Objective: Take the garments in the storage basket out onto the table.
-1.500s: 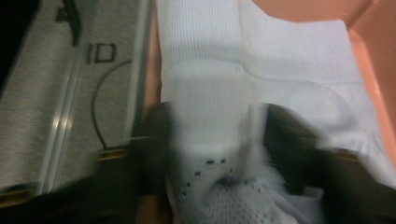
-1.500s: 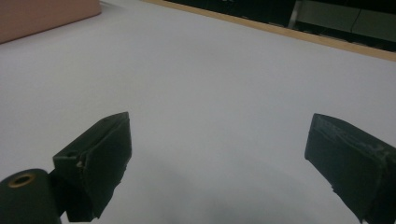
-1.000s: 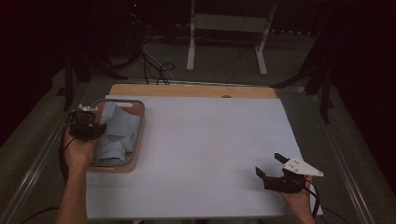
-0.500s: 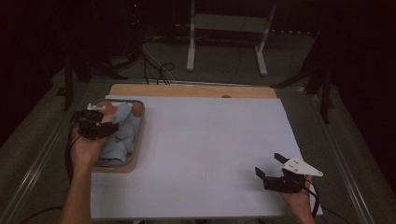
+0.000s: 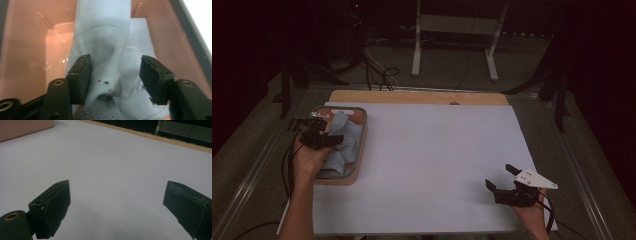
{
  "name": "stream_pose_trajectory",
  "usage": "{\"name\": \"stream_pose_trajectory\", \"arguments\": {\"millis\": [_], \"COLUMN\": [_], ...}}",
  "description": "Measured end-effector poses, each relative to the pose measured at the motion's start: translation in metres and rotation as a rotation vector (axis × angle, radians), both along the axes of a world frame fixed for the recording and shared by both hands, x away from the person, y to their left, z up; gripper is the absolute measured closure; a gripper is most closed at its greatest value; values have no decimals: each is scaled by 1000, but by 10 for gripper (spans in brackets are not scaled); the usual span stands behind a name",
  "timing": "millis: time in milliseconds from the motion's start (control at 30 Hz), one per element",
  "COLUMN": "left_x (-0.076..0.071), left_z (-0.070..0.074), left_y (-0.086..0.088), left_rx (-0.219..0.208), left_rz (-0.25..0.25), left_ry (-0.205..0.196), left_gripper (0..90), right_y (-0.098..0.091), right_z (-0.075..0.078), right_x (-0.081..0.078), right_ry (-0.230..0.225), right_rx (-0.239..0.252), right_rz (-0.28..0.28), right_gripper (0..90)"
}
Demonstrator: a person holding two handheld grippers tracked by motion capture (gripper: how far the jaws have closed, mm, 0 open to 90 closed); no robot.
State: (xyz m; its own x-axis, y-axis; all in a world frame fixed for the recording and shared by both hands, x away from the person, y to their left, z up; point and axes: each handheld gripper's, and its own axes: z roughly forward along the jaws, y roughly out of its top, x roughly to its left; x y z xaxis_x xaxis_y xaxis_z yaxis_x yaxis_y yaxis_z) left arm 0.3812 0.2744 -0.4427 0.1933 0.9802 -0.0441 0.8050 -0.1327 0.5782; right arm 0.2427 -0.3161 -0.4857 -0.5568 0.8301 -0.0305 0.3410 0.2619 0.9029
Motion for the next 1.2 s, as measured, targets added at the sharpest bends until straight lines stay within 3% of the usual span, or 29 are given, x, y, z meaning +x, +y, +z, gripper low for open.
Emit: {"name": "stream_pose_trajectory", "arguments": {"millis": [567,733,833,1200], "left_x": [7,8,6,-6], "left_z": [-9,-9,-7,8], "left_y": [14,15,15,20], "left_rx": [-2,25,30,-18], "left_rz": [71,116,103,68], "left_ry": [20,31,21,-27], "left_gripper": [406,659,747,775], "right_y": [3,3,3,1], "right_z": [-1,-1,-1,0], "right_x": [0,1,1,0], "right_ry": [11,10,11,7], "right_rx": [-4,-9,-6,-1], "right_rz": [13,12,14,1], "right_gripper": [75,75,75,75]}}
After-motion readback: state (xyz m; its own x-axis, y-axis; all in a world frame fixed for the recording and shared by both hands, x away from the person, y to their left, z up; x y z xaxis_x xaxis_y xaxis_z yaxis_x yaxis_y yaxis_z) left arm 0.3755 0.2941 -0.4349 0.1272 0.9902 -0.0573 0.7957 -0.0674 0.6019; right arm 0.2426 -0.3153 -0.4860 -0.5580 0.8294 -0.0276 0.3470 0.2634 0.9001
